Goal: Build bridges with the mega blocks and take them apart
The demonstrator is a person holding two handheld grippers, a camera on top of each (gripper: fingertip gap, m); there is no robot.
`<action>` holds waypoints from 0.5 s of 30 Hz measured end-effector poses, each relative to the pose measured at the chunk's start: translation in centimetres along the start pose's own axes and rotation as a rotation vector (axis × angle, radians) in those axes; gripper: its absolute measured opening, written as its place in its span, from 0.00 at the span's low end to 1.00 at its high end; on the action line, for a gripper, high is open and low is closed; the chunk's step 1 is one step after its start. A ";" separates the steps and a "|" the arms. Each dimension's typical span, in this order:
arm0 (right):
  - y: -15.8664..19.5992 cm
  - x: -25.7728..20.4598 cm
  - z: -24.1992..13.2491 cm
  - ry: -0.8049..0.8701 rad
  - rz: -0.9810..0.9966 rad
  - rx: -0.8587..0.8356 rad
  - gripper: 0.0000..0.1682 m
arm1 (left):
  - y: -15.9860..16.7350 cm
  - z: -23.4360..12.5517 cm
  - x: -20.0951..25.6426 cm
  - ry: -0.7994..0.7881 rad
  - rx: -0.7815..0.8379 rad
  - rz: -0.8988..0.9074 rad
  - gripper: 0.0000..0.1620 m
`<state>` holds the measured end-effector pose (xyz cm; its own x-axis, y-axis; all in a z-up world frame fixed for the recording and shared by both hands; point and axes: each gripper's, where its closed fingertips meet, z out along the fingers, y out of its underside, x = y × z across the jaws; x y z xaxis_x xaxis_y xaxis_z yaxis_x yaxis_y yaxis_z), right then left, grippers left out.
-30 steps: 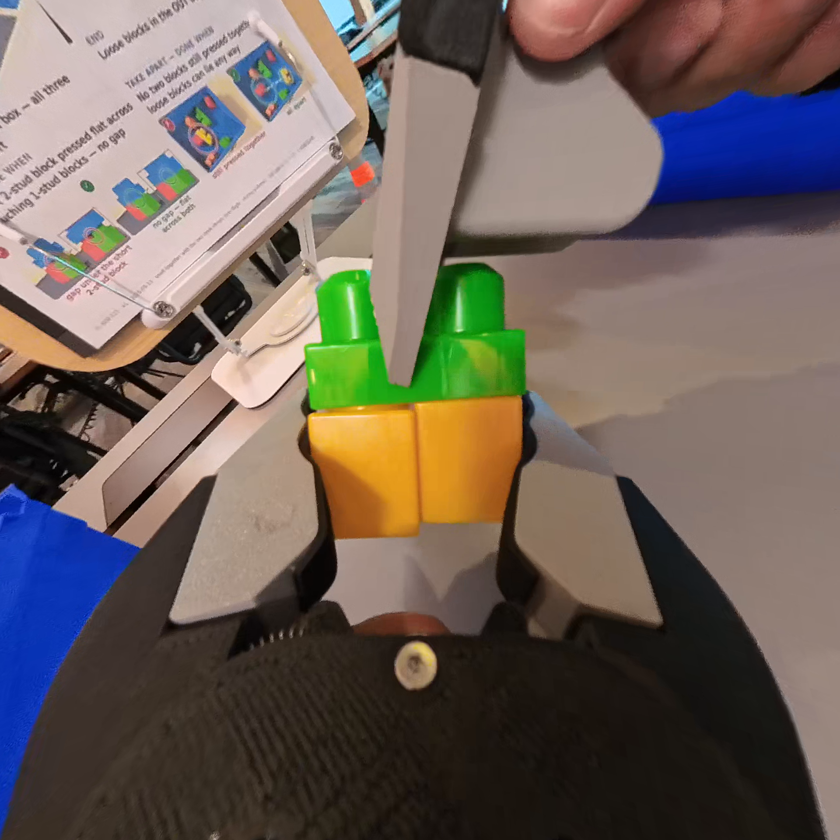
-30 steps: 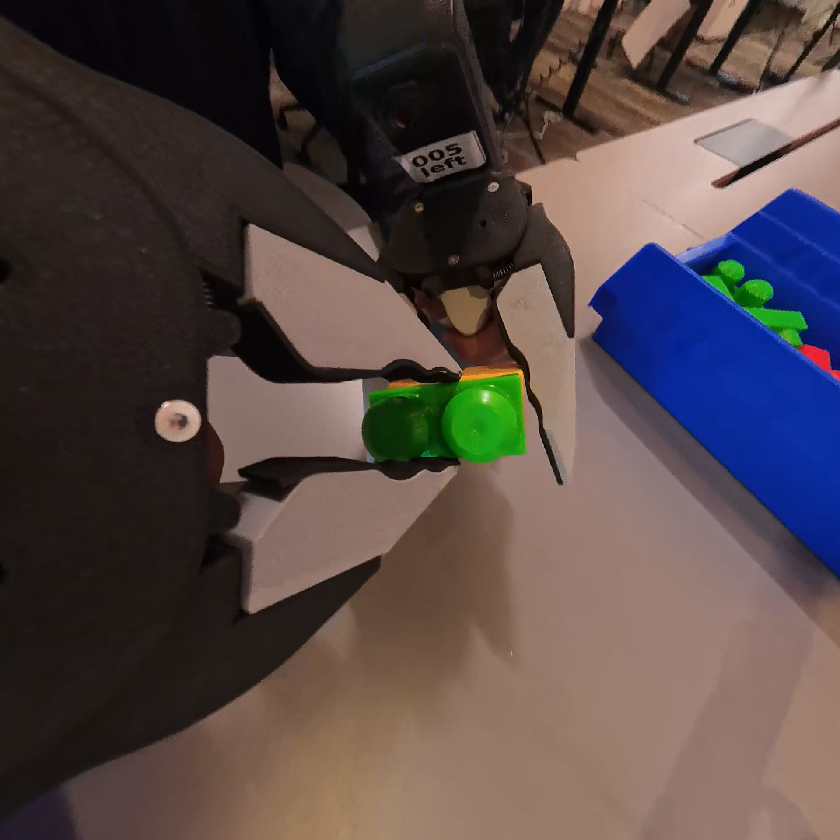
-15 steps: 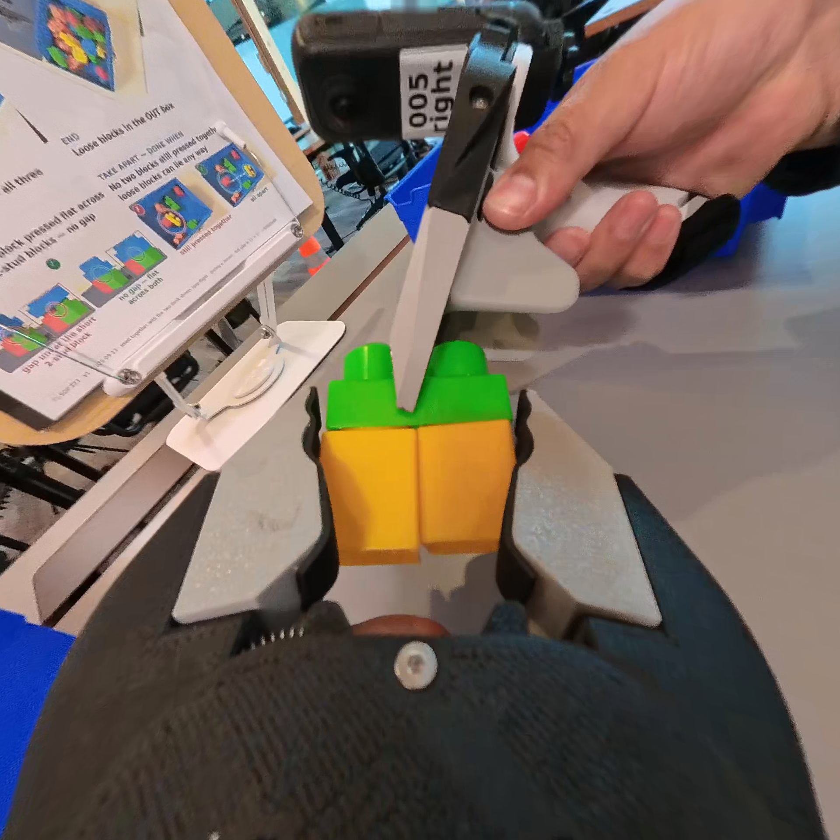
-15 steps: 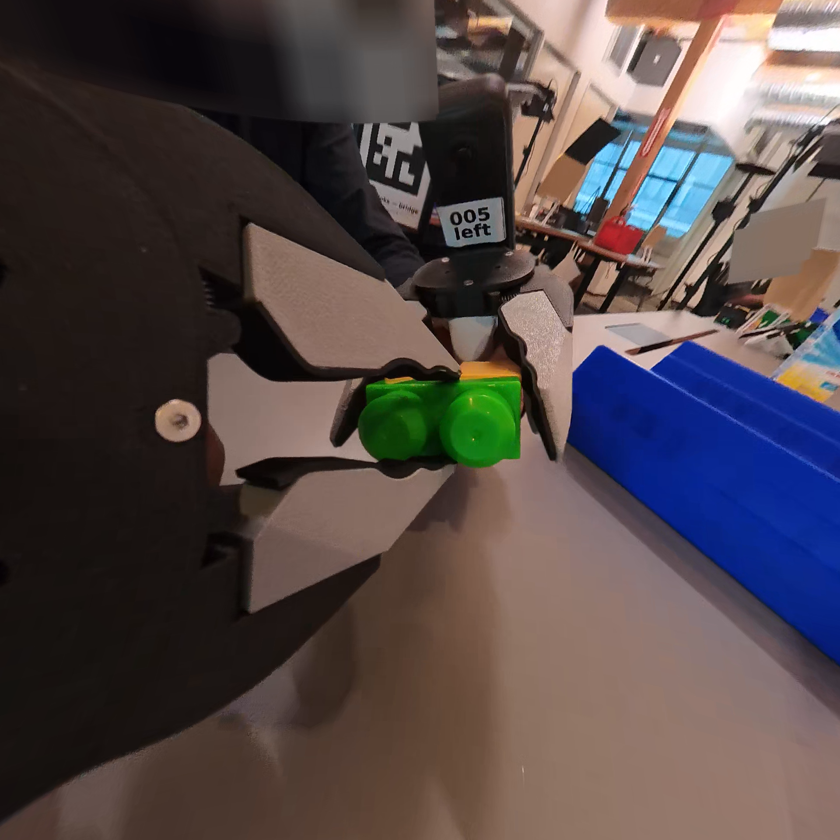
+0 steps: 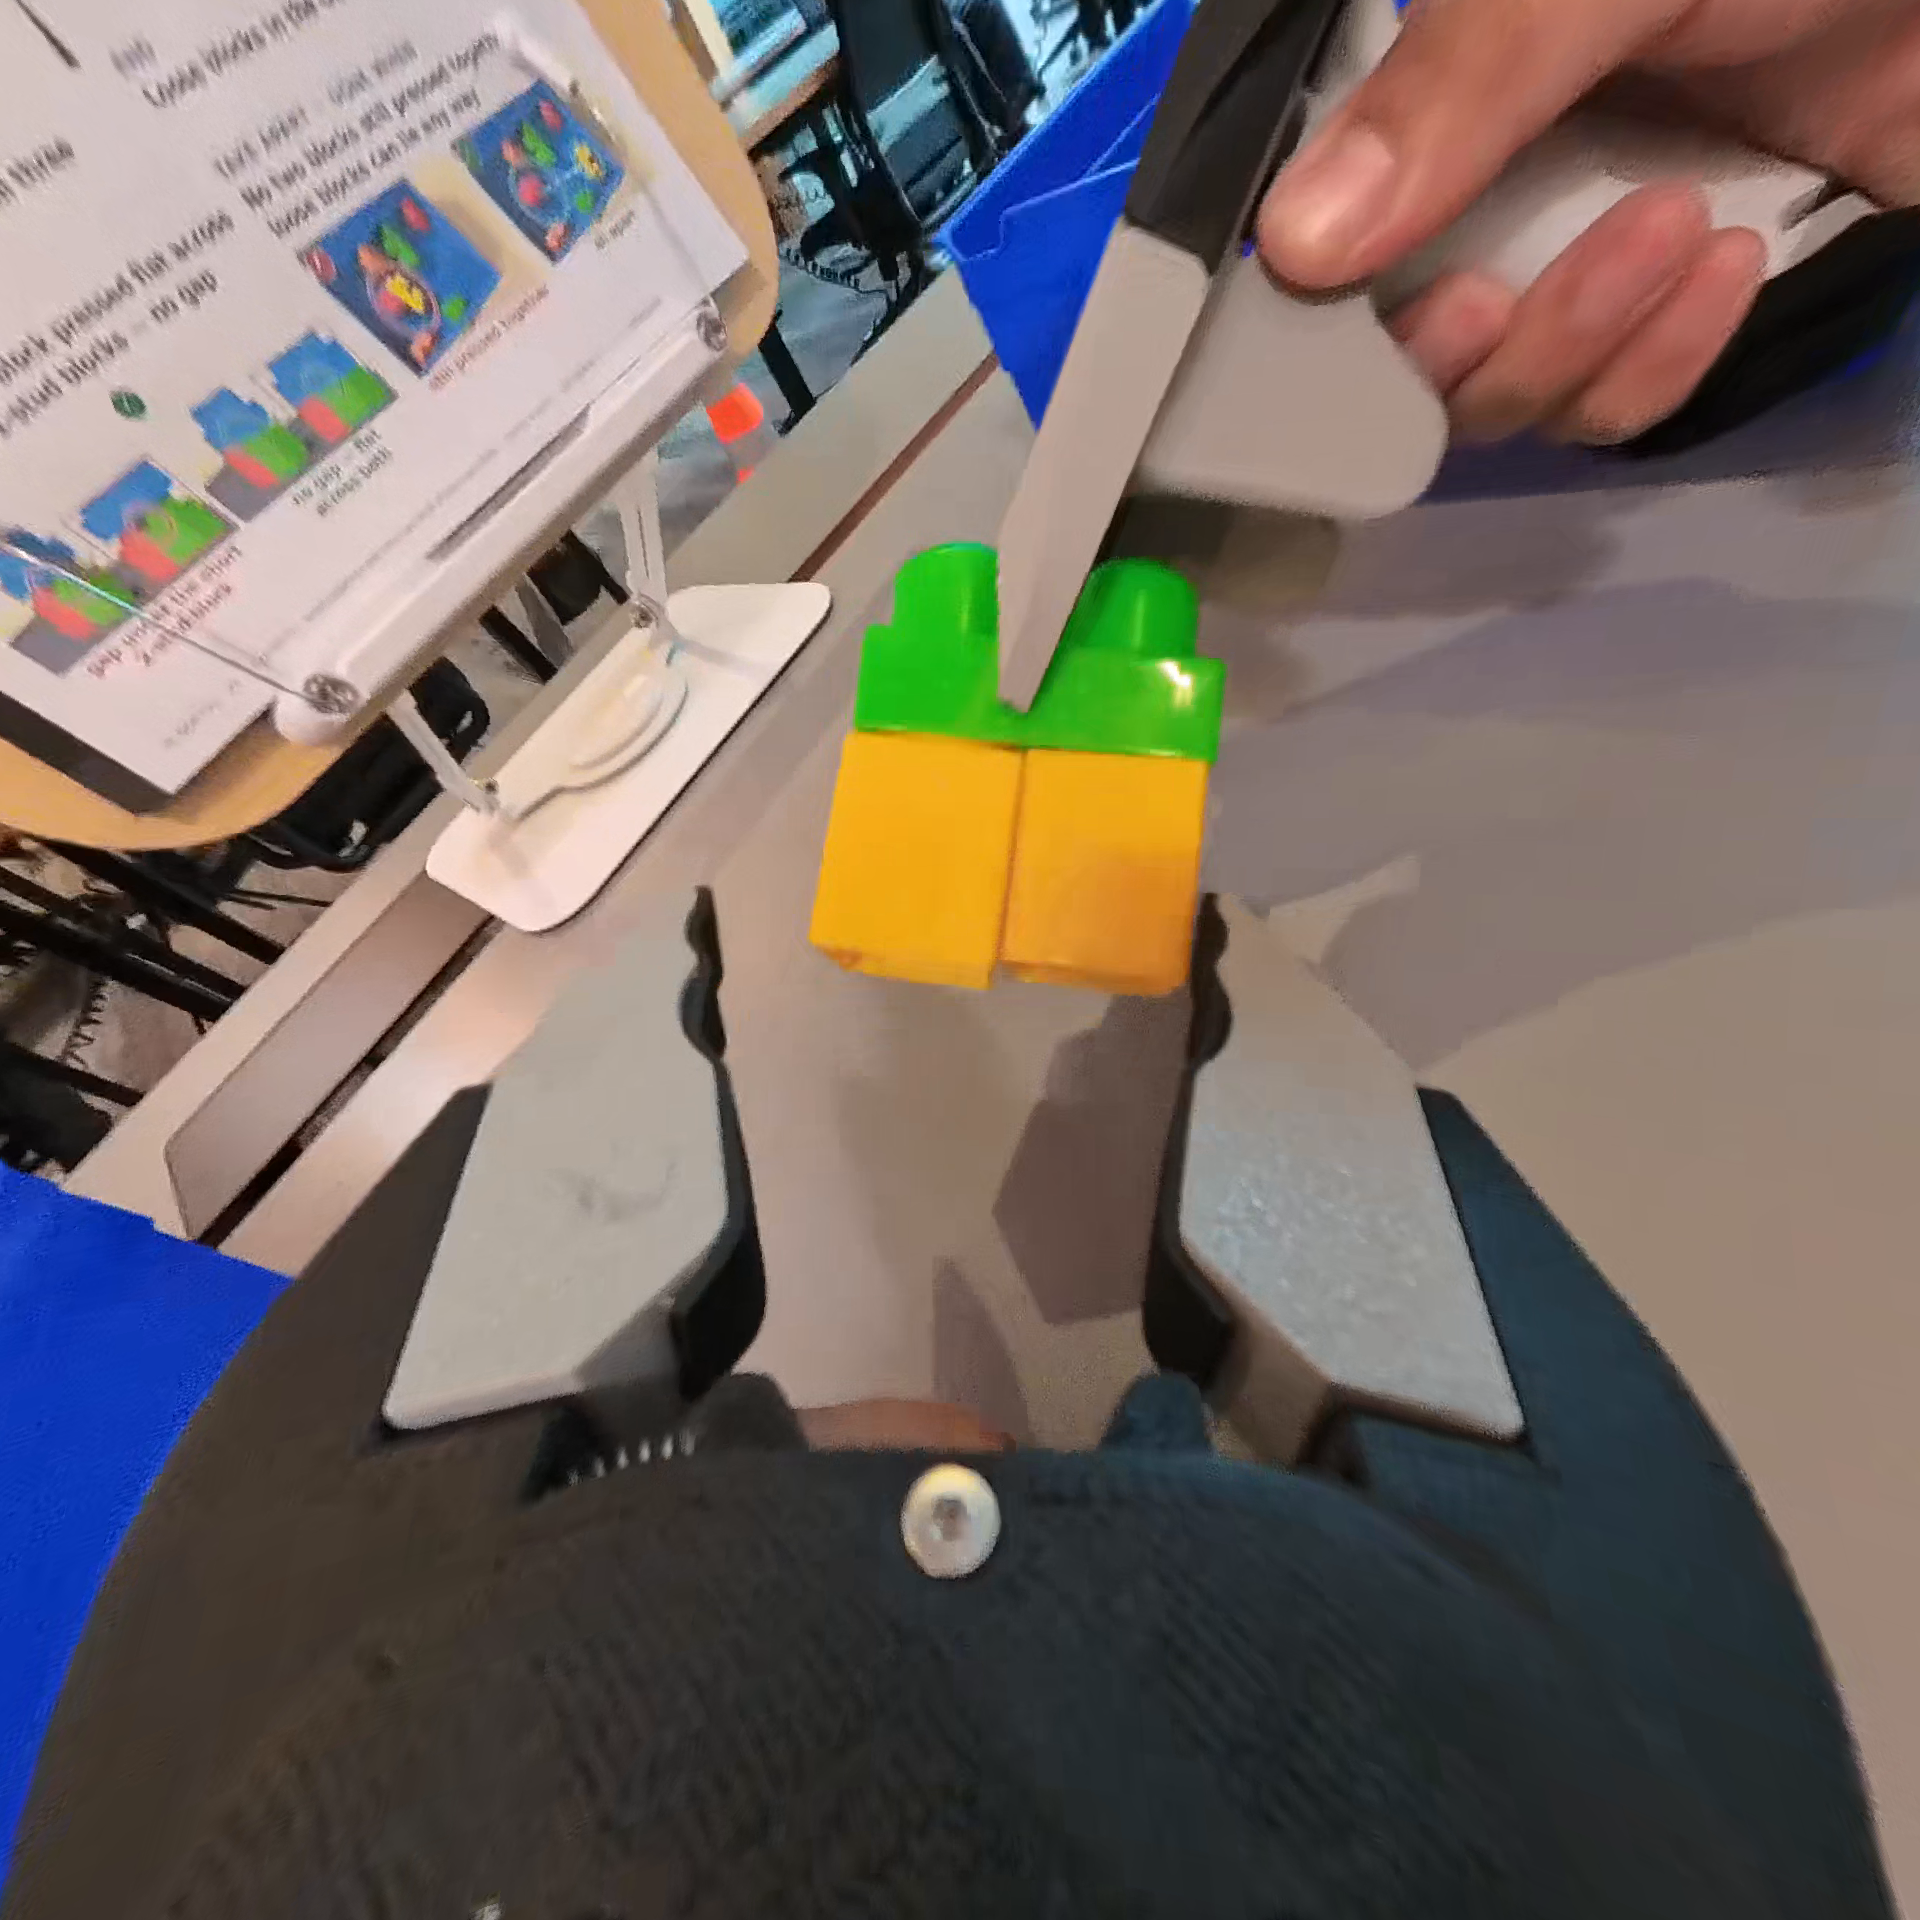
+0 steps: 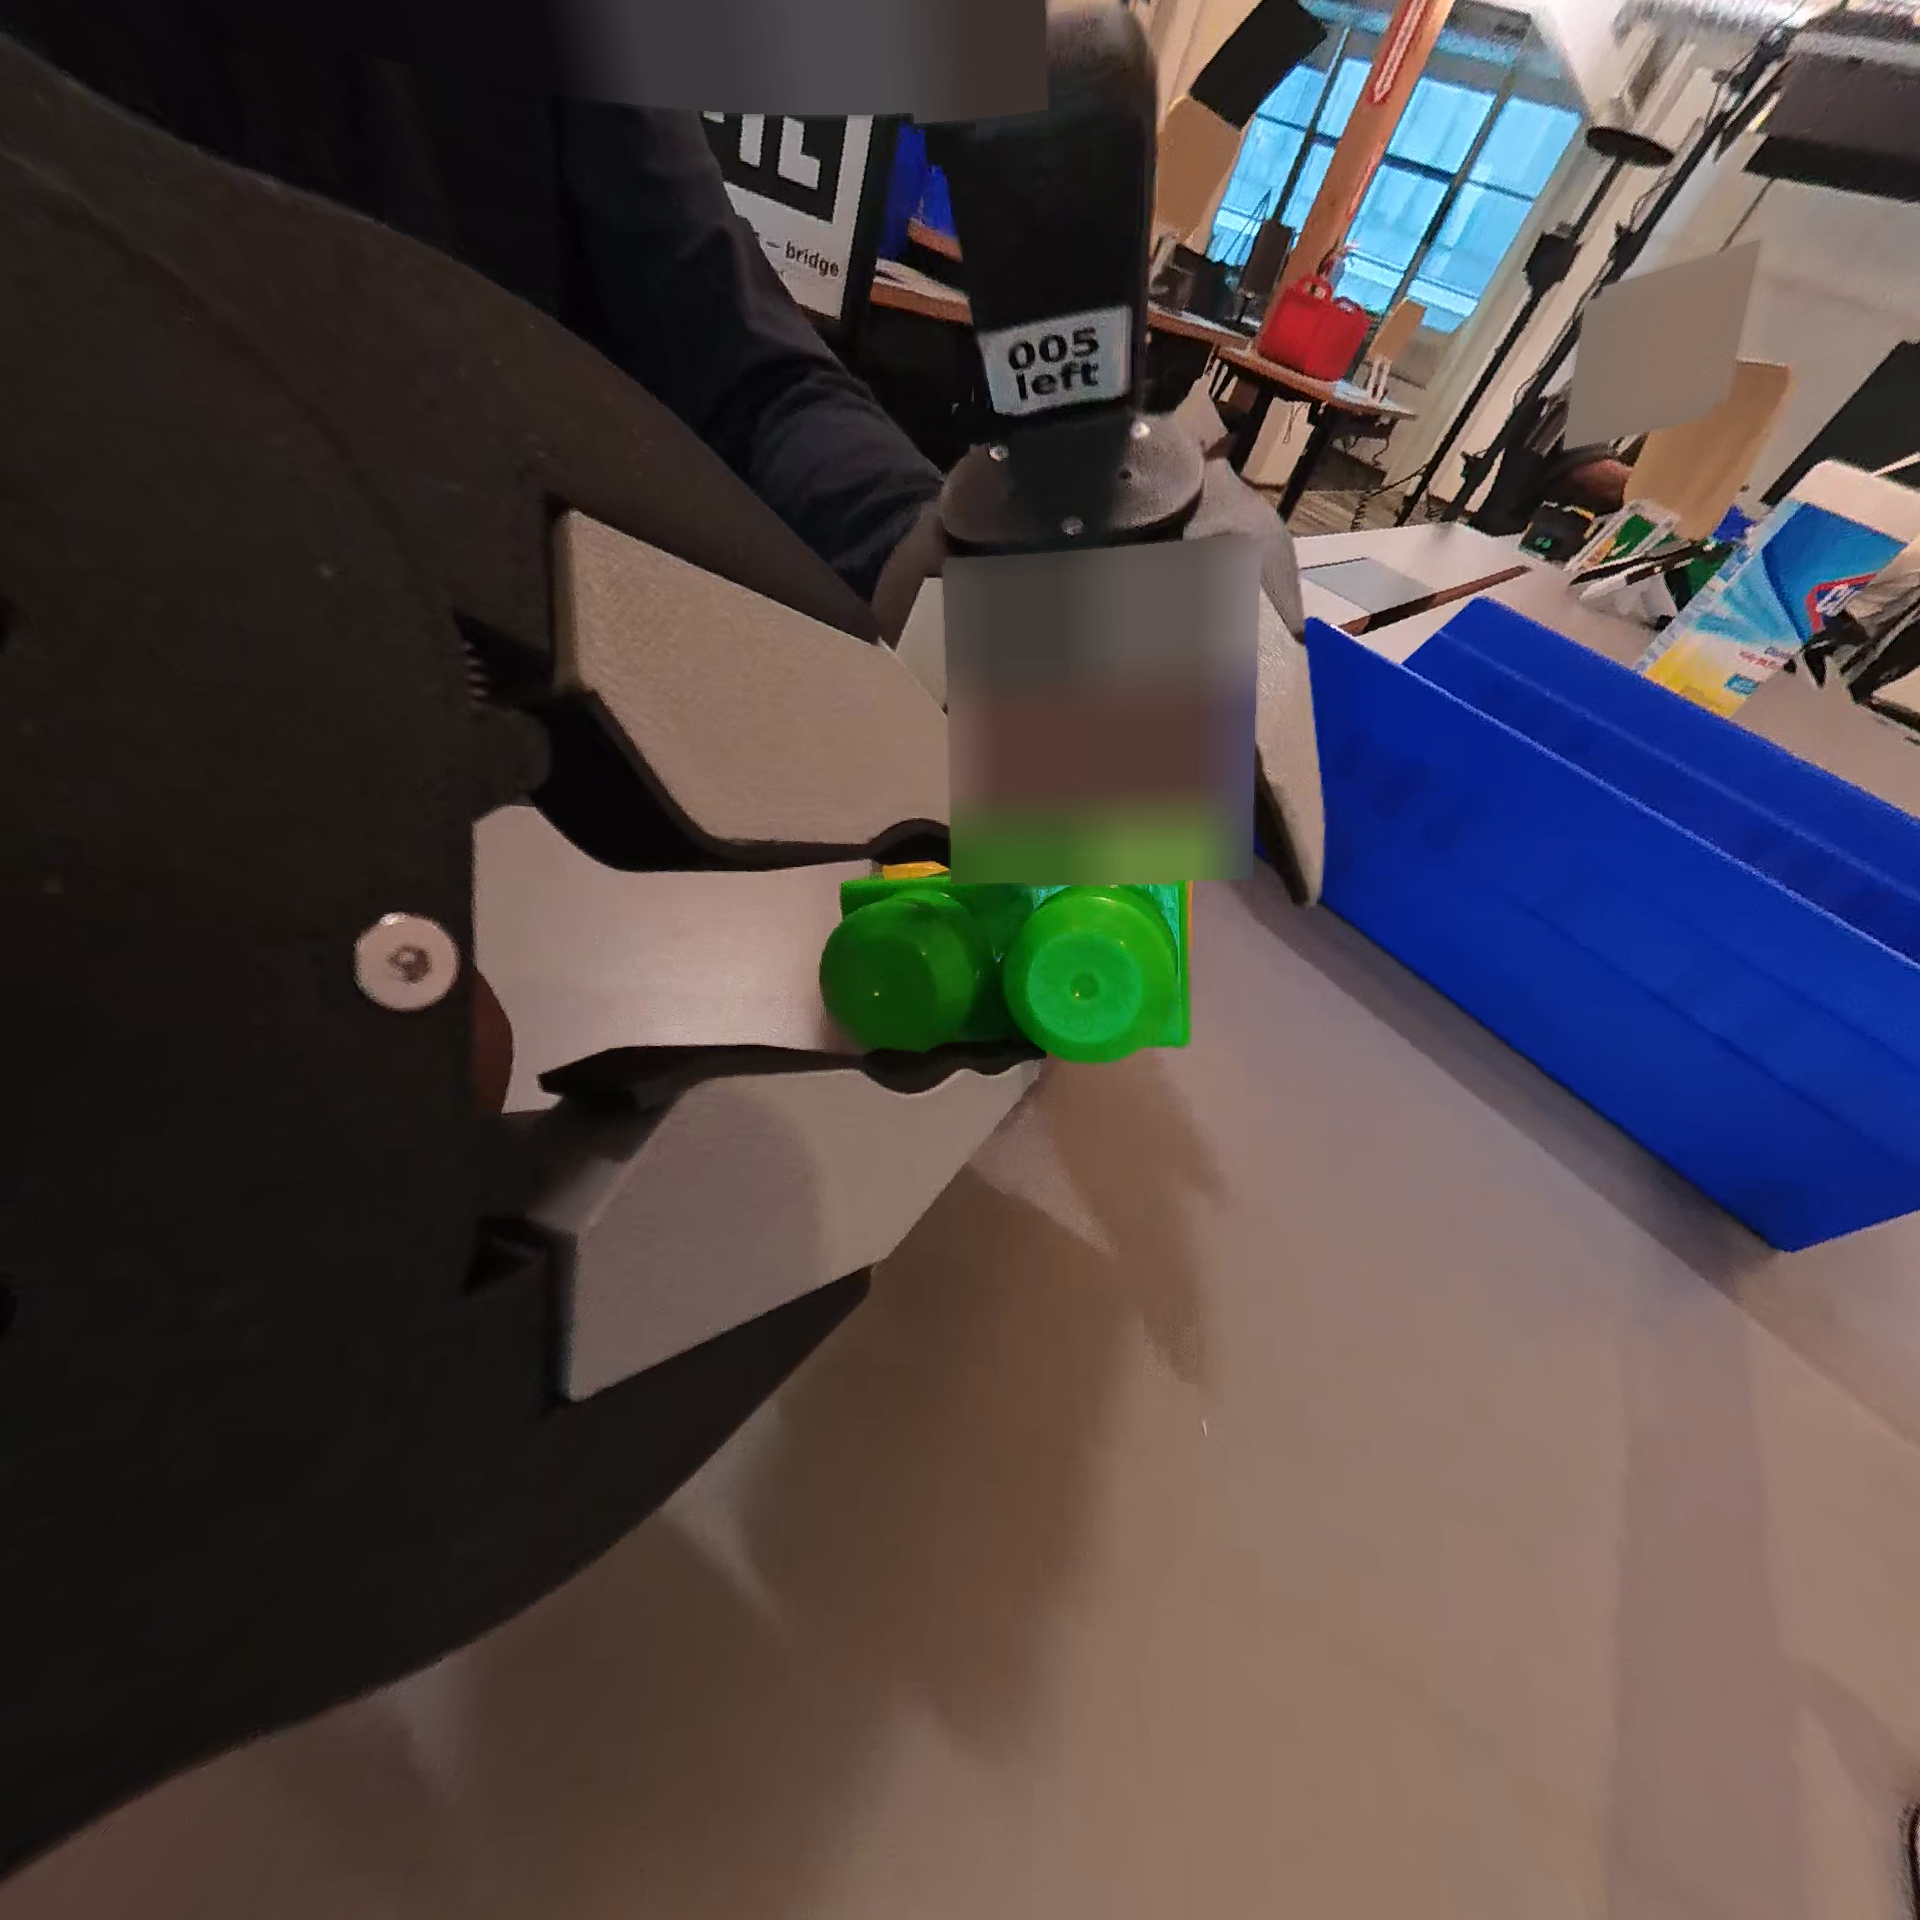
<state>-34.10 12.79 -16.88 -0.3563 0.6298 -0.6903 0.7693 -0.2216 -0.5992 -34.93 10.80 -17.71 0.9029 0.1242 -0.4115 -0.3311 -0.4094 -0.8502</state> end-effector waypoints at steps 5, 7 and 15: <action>0.7 0.6 -0.5 0.014 0.002 0.006 0.18 | 1.1 0.6 0.9 0.060 -0.051 -0.033 0.60; 0.7 0.4 -0.6 0.009 -0.004 0.012 0.18 | 1.3 1.0 2.0 0.095 -0.070 -0.016 0.61; 1.5 -1.4 0.4 -0.069 0.010 0.001 0.18 | 0.5 1.6 1.9 0.030 -0.050 -0.033 0.64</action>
<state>-32.68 11.33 -16.97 -0.3843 0.5751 -0.7222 0.7724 -0.2282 -0.5927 -33.76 12.28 -19.41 0.9210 0.1118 -0.3732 -0.2878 -0.4503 -0.8452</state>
